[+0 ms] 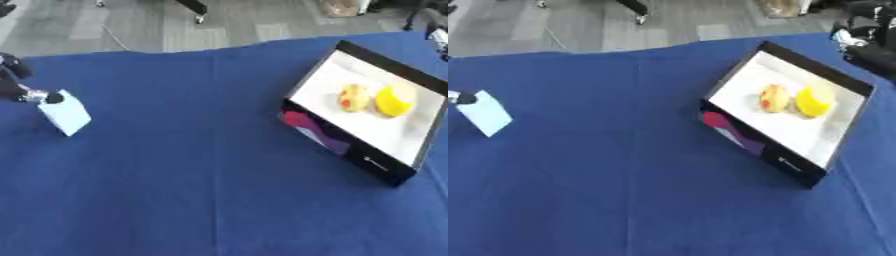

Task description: Pick up the objects with one hand, pass them to the other hand, and then place them into the box on the other side of the table.

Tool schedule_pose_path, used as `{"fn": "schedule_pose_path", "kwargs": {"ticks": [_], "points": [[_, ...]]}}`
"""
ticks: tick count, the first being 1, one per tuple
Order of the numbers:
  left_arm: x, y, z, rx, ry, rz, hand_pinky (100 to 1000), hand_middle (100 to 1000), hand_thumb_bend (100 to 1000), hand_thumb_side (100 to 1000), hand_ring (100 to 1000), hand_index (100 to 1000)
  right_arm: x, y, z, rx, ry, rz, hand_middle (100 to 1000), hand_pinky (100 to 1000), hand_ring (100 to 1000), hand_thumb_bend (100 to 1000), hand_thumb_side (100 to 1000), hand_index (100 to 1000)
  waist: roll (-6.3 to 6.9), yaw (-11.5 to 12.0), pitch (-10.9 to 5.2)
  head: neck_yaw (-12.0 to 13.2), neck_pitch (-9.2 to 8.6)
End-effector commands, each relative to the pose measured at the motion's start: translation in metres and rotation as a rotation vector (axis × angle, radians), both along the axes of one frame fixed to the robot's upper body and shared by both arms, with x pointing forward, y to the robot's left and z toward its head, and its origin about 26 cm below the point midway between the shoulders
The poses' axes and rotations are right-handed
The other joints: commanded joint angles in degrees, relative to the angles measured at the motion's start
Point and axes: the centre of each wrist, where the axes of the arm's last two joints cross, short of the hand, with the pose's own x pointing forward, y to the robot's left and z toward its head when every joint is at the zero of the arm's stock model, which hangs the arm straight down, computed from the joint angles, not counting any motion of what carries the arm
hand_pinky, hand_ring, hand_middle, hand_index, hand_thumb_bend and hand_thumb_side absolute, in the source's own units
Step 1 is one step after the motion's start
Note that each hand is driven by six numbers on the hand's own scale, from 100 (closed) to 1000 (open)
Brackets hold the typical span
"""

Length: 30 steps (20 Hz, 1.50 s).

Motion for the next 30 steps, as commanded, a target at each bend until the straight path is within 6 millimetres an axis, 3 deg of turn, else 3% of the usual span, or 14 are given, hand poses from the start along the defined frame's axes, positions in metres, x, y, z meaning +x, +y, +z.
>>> {"fn": "schedule_pose_path", "kwargs": {"ticks": [1, 9, 24, 30], "points": [[0.002, 0.005, 0.012, 0.033, 0.002, 0.014, 885, 768, 780, 561, 828, 828, -0.003, -0.003, 0.012, -0.029, -0.024, -0.009, 911, 872, 797, 100, 409, 893, 0.56, -0.1, -0.39, 0.4, -0.57], [0.006, 0.011, 0.009, 0.035, 0.038, 0.035, 897, 771, 776, 544, 837, 829, -0.002, -0.002, 0.009, -0.023, -0.019, -0.013, 911, 872, 796, 100, 417, 891, 0.48, -0.3, 0.02, 0.7, -1.03], [0.011, 0.013, 0.010, 0.003, 0.019, 0.108, 930, 778, 792, 632, 861, 832, -0.002, 0.001, 0.008, -0.031, -0.021, -0.007, 908, 872, 794, 100, 424, 887, 0.10, -1.3, 1.52, 1.4, -2.67], [0.015, 0.010, 0.007, 0.004, 0.011, 0.139, 933, 775, 771, 597, 863, 818, -0.002, 0.003, 0.007, -0.033, -0.022, -0.006, 908, 872, 796, 100, 432, 889, 0.11, -1.9, 2.13, 2.5, -3.23]]}}
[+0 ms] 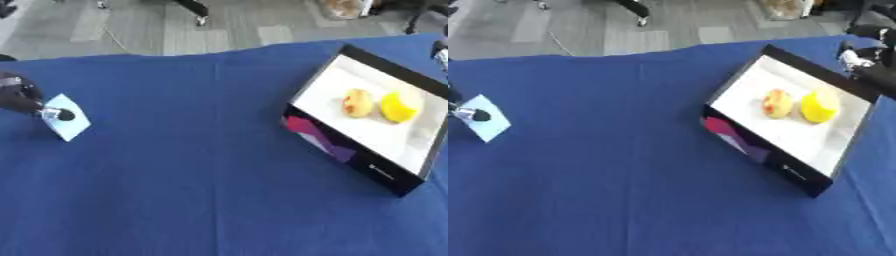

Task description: Pick up the objects with one hand, pass them to the other hand, and then place them into the box on the other side of the table.

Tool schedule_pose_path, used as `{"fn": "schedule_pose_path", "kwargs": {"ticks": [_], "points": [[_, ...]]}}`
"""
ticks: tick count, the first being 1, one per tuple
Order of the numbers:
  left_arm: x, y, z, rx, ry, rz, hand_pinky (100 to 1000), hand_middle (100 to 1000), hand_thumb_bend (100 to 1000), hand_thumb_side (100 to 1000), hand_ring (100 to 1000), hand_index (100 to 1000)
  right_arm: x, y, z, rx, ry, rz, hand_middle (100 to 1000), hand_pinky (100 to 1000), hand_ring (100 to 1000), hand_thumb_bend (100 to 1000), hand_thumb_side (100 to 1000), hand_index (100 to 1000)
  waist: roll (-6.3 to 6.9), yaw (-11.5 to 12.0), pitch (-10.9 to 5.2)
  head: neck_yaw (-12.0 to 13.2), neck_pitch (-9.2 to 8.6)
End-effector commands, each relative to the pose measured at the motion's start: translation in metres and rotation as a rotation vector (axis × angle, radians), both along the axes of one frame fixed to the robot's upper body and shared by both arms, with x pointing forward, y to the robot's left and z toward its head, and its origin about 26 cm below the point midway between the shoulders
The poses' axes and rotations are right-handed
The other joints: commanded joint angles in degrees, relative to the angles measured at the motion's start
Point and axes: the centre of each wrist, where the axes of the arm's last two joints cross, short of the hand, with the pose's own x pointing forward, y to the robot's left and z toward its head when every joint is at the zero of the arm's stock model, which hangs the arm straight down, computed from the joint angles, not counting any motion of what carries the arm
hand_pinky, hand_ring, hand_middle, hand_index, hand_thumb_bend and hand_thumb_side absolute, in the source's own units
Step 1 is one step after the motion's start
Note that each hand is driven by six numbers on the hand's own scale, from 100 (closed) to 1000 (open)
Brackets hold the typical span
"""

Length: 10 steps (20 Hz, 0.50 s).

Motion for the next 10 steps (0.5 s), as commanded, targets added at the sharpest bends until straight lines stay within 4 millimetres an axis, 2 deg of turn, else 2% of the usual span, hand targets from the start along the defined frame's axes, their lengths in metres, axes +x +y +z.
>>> {"fn": "schedule_pose_path", "kwargs": {"ticks": [1, 10], "points": [[0.0008, 0.0046, 0.0154, 0.012, -0.042, 0.030, 933, 775, 769, 595, 863, 816, -0.0021, 0.0010, 0.0130, -0.026, -0.034, 0.003, 908, 872, 796, 100, 433, 889, 0.13, -0.3, 0.34, 0.6, -0.95], [0.0035, 0.0028, 0.0074, 0.028, -0.029, 0.048, 928, 772, 732, 520, 861, 790, 0.0006, 0.0019, 0.0126, -0.026, -0.033, 0.002, 911, 874, 798, 100, 446, 892, 0.39, -0.9, 0.97, 1.7, -1.00]]}}
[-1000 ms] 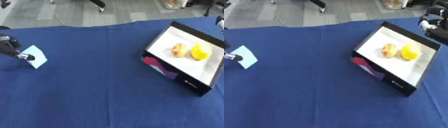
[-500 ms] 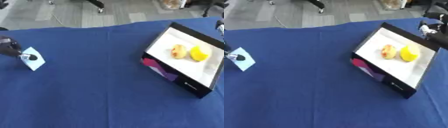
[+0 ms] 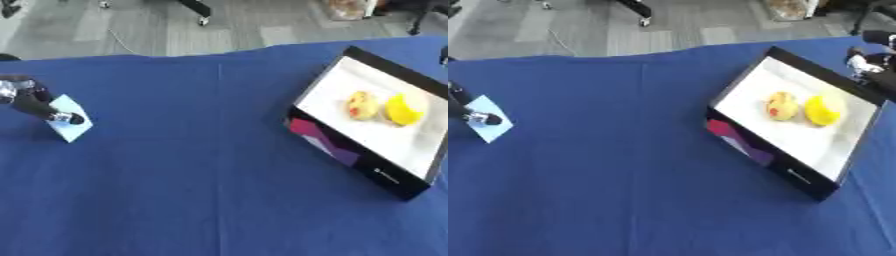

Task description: Pick up the objects with one hand, pass them to the other hand, and then place them into the box on the other side of the table.

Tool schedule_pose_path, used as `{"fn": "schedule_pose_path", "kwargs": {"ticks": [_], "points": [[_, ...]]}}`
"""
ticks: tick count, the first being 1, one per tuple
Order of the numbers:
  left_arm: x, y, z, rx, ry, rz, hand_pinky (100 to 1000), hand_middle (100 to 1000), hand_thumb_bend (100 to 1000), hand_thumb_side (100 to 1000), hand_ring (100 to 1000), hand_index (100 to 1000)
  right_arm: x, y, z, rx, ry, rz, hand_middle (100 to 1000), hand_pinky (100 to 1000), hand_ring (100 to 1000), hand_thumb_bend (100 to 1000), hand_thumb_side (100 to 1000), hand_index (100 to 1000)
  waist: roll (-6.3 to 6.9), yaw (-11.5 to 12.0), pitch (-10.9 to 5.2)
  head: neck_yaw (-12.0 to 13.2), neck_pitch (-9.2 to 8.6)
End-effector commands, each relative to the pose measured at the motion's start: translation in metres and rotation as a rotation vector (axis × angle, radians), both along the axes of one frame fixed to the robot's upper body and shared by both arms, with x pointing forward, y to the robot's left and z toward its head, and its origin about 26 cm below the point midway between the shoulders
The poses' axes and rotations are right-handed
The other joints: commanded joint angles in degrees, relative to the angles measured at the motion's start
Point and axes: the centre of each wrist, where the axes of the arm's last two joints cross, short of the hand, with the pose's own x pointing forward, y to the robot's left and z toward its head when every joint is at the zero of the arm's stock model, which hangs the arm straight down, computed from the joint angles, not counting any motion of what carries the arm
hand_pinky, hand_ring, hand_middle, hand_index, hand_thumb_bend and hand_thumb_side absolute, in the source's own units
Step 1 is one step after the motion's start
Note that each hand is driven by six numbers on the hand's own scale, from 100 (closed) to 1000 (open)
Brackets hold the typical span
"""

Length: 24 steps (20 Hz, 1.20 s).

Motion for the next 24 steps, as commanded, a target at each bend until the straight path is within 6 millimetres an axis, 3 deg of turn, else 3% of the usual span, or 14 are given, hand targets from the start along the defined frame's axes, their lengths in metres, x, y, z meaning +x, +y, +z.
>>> {"fn": "schedule_pose_path", "kwargs": {"ticks": [1, 7, 16, 24], "points": [[0.000, 0.004, 0.017, 0.016, -0.036, 0.013, 928, 772, 723, 498, 861, 786, -0.001, -0.002, 0.012, -0.025, -0.030, -0.003, 911, 874, 798, 100, 447, 892, 0.42, -0.2, 0.08, 0.4, -0.74], [0.001, 0.004, 0.015, 0.017, -0.019, 0.013, 924, 768, 651, 396, 859, 754, -0.001, -0.003, 0.010, -0.022, -0.027, -0.004, 911, 875, 799, 100, 451, 893, 0.44, -0.2, 0.10, 0.6, -0.69], [0.001, 0.002, 0.015, 0.016, -0.011, -0.003, 893, 708, 394, 138, 816, 605, -0.001, -0.005, 0.008, -0.020, -0.022, -0.008, 912, 876, 800, 100, 454, 893, 0.36, -0.2, -0.14, 0.7, -0.47], [-0.009, -0.009, 0.051, -0.010, -0.143, -0.059, 877, 693, 265, 126, 790, 574, -0.003, -0.008, 0.007, -0.021, -0.018, -0.015, 913, 877, 800, 100, 451, 894, 0.49, 0.3, -0.87, 0.0, 0.01]]}}
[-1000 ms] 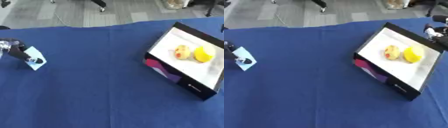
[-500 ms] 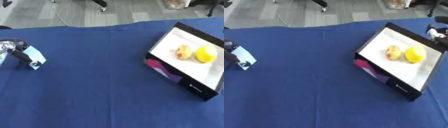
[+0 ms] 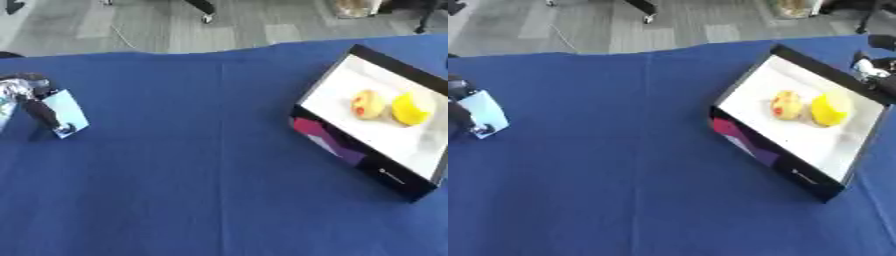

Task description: Pick up the objects with one hand, pass them to the other hand, and then place them into the box on the other side of the table.

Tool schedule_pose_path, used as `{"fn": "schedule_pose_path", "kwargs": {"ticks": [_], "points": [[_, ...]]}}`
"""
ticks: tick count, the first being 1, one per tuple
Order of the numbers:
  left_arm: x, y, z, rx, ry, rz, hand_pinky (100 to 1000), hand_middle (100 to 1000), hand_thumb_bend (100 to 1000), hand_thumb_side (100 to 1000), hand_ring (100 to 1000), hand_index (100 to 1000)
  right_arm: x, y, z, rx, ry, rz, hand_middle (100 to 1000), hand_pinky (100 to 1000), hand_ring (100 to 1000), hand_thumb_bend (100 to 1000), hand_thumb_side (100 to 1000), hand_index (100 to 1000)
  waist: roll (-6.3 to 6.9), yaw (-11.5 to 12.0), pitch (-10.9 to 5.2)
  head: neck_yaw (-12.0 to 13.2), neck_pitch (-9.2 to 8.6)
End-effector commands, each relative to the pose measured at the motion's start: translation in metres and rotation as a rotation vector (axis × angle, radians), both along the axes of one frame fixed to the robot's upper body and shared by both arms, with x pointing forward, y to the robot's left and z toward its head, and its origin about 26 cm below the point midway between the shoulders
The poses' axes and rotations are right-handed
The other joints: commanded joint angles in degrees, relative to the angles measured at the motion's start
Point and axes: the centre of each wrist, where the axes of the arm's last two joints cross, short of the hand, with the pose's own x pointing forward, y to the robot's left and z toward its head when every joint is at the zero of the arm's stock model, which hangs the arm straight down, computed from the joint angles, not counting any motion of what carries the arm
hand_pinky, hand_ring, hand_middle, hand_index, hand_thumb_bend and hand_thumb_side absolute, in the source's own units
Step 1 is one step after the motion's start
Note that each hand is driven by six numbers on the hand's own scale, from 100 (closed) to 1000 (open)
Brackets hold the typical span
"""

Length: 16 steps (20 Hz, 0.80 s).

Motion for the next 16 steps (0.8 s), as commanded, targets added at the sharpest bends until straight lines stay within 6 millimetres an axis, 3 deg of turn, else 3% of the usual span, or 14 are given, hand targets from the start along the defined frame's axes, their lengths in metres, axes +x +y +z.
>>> {"fn": "schedule_pose_path", "kwargs": {"ticks": [1, 10, 16], "points": [[-0.010, 0.002, 0.039, 0.006, -0.118, -0.020, 875, 693, 251, 125, 788, 573, -0.003, -0.007, 0.013, -0.027, -0.032, -0.015, 913, 877, 800, 100, 450, 894, 0.49, 0.2, -1.05, -0.5, 0.02], [-0.032, -0.024, 0.064, -0.058, -0.248, -0.136, 859, 681, 169, 113, 768, 572, -0.004, -0.008, 0.015, -0.023, -0.039, -0.013, 913, 877, 800, 100, 443, 894, 0.25, 0.5, -1.80, -1.8, 0.49], [-0.050, -0.045, 0.065, -0.101, -0.353, -0.225, 830, 666, 108, 104, 747, 567, -0.005, -0.006, 0.022, -0.009, -0.066, 0.003, 916, 877, 801, 100, 429, 895, -0.06, 0.9, -2.25, -2.5, 0.59]]}}
